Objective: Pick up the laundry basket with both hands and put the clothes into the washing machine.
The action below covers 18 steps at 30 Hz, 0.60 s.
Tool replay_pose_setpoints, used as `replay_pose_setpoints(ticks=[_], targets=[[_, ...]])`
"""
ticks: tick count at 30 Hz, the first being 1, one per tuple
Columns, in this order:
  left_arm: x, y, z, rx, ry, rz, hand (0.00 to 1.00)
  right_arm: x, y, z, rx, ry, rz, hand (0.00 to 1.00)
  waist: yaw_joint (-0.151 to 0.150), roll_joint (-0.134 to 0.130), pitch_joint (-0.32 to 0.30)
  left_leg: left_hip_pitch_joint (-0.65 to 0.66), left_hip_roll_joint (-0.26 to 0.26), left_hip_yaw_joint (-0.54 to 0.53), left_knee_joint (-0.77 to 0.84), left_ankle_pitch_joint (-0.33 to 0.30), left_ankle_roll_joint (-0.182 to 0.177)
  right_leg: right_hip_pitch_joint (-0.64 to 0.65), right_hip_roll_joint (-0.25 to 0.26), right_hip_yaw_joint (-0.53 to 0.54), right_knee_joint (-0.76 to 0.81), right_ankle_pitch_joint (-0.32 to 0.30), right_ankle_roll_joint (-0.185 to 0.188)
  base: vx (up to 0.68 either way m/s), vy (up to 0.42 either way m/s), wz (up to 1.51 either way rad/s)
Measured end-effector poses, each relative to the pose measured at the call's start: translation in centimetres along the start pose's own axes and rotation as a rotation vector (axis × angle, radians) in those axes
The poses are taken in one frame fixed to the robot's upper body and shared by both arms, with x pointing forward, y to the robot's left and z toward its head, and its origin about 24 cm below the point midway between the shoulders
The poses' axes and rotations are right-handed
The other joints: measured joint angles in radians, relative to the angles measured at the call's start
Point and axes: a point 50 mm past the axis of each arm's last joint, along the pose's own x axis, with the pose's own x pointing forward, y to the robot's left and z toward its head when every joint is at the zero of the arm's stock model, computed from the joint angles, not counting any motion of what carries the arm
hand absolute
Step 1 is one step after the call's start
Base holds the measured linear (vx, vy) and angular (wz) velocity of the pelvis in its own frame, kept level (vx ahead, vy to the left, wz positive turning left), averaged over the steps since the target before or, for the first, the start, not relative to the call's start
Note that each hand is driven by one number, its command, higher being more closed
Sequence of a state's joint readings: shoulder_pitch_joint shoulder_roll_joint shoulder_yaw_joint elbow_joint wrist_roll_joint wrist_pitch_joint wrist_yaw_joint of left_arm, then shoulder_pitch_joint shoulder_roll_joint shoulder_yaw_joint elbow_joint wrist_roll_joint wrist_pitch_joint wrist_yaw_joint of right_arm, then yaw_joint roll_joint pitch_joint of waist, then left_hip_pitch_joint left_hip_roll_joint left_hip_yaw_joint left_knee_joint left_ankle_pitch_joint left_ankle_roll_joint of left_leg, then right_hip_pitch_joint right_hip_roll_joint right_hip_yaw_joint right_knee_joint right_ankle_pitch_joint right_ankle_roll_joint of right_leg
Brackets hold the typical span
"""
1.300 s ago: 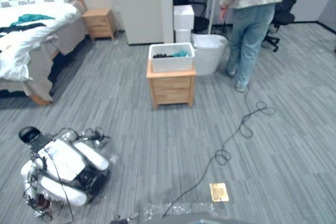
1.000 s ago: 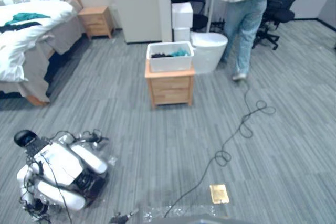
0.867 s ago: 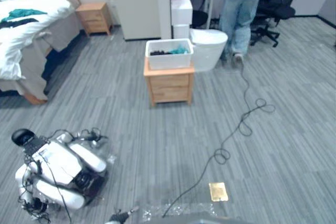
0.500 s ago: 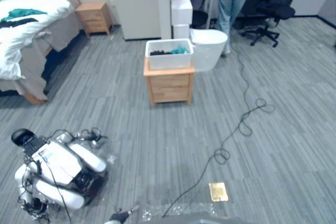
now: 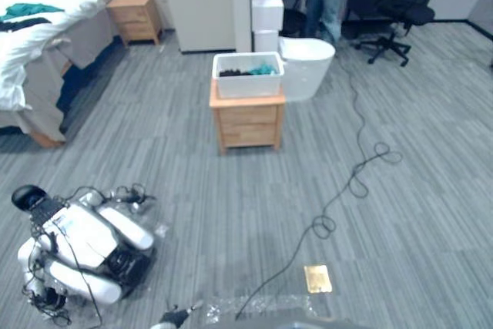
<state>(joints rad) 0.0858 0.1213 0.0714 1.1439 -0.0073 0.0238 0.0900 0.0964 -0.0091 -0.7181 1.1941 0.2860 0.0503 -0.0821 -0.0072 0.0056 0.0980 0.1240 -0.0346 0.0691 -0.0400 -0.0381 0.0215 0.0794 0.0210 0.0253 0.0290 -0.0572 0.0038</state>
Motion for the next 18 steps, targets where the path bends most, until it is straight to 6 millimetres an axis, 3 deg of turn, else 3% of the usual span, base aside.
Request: replay_pose_setpoints(ticks=[2,3,5,7,10,11,14,15,16,17,18], targets=[[0.0,0.0,0.1,-0.001,-0.003,0.002,0.00,0.0,0.7,0.4,-0.001,-0.010,0.015,0.00,0.004,0.002,0.001,-0.028,0.000,0.023,0.003,-0.001,0.002,-0.038,0.001,0.021,0.023,-0.001,0.002,-0.02,0.005,-0.35],[0.1,0.0,0.3,-0.001,-0.007,0.003,0.00,0.0,1.0,0.6,-0.001,-0.014,0.023,0.00,0.003,0.012,0.007,-0.036,-0.002,0.029,0.008,-0.008,0.007,-0.054,-0.002,0.024,0.040,-0.014,0.021,0.00,0.022,-0.21],[0.2,0.0,1.4,-0.012,-0.032,0.002,0.00,0.0,1.3,0.8,0.004,-0.019,0.028,0.00,0.004,0.009,0.040,-0.046,-0.020,0.025,0.034,-0.032,0.035,-0.092,-0.023,0.007,0.136,-0.076,0.046,-0.01,0.039,0.20],[0.3,-0.1,2.2,-0.027,-0.050,-0.002,0.00,0.0,0.8,0.5,0.037,-0.012,0.017,0.00,-0.004,-0.005,0.059,-0.045,-0.049,0.009,0.060,-0.058,0.056,-0.134,-0.069,-0.026,0.291,-0.158,0.117,0.01,0.050,0.45],[0.3,-0.6,2.8,-0.034,-0.057,-0.012,0.00,-0.2,1.1,0.7,0.022,-0.043,0.041,0.00,-0.009,0.004,0.090,-0.013,-0.076,-0.006,0.091,-0.102,0.080,-0.372,-0.119,-0.060,0.787,-0.174,0.074,0.08,0.081,0.19],[0.3,-0.6,2.8,-0.036,-0.056,-0.011,0.00,-0.2,1.0,0.6,0.029,-0.041,0.040,0.00,-0.006,-0.004,0.095,-0.001,-0.077,-0.006,0.089,-0.110,0.086,-0.398,-0.122,-0.066,0.818,-0.176,0.073,0.24,0.113,0.06],[0.4,-0.6,3.3,-0.039,-0.068,-0.010,0.00,-0.2,1.1,0.5,0.037,-0.039,0.045,0.00,-0.010,-0.005,0.100,0.053,-0.070,-0.013,0.074,-0.147,0.089,-0.458,-0.098,-0.126,0.692,-0.184,0.066,0.32,0.066,-0.13],[0.4,-0.8,4.2,-0.040,-0.088,-0.016,0.00,-0.2,1.2,0.3,0.056,-0.030,0.044,0.00,-0.019,0.006,0.097,0.068,-0.056,-0.020,0.067,-0.162,0.081,-0.467,-0.073,-0.147,0.535,-0.154,0.056,0.43,0.016,0.16],[0.4,-1.1,5.0,-0.042,-0.107,-0.024,0.00,-0.2,1.1,0.0,0.072,-0.020,0.040,0.00,-0.029,-0.004,0.100,0.089,-0.048,-0.041,0.050,-0.168,0.078,-0.471,-0.054,-0.163,0.414,-0.109,0.048,0.59,-0.018,0.49],[0.4,-1.4,6.1,-0.043,-0.134,-0.033,0.00,-0.2,0.7,-0.7,0.105,0.010,0.024,0.00,-0.041,-0.018,0.106,0.119,-0.043,-0.071,0.023,-0.174,0.069,-0.471,-0.032,-0.156,0.258,-0.024,0.049,0.55,-0.050,0.61],[0.4,-1.4,6.5,-0.050,-0.143,-0.033,0.00,-0.2,0.4,-1.2,0.148,0.024,0.010,0.00,-0.046,-0.027,0.104,0.133,-0.040,-0.085,0.010,-0.183,0.053,-0.468,-0.023,-0.152,0.202,0.029,0.058,0.70,-0.144,1.05]])
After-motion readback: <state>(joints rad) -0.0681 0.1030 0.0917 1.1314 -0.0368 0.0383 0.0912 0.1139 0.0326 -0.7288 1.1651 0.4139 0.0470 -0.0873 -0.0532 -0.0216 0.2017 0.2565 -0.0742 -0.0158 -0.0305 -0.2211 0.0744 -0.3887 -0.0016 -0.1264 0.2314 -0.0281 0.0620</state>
